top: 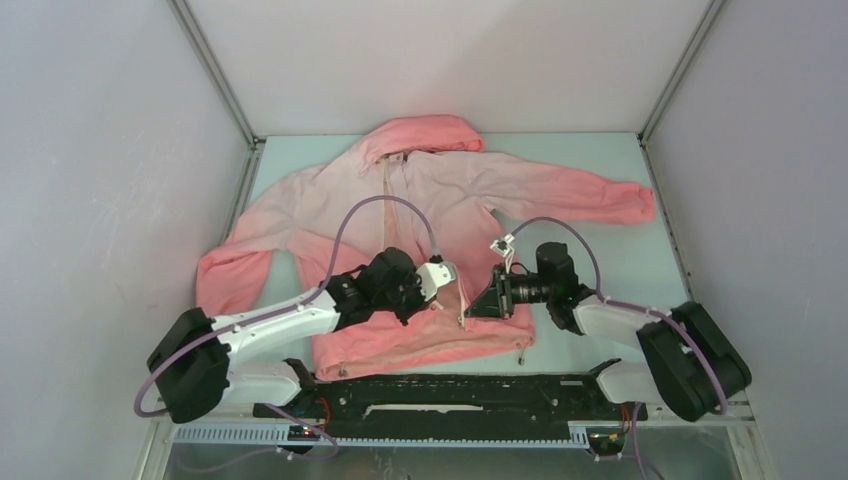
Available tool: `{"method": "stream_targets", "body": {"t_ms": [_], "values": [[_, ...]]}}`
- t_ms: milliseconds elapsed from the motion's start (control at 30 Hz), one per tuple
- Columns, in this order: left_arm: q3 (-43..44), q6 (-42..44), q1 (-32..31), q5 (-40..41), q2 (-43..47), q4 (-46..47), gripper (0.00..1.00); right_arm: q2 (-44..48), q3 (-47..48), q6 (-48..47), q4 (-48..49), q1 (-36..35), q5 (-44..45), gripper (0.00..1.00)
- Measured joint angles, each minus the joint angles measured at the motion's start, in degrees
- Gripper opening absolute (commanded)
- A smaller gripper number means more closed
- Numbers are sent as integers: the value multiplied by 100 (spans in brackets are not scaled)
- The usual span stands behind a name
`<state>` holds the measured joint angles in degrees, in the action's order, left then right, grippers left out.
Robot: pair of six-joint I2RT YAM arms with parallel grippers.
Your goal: Zip up the jacket
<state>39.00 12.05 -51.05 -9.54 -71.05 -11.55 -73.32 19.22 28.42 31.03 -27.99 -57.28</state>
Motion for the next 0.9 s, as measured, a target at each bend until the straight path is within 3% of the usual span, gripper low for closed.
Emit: {"method": "stream_targets", "body": {"t_ms": [333, 900], "values": [[2, 219, 28, -599, 205, -691, 0, -1121, 837, -225, -31, -382, -407, 0], [2, 658, 164, -1239, 625, -960, 0, -1639, 1099, -557, -223, -706, -960, 0]]}}
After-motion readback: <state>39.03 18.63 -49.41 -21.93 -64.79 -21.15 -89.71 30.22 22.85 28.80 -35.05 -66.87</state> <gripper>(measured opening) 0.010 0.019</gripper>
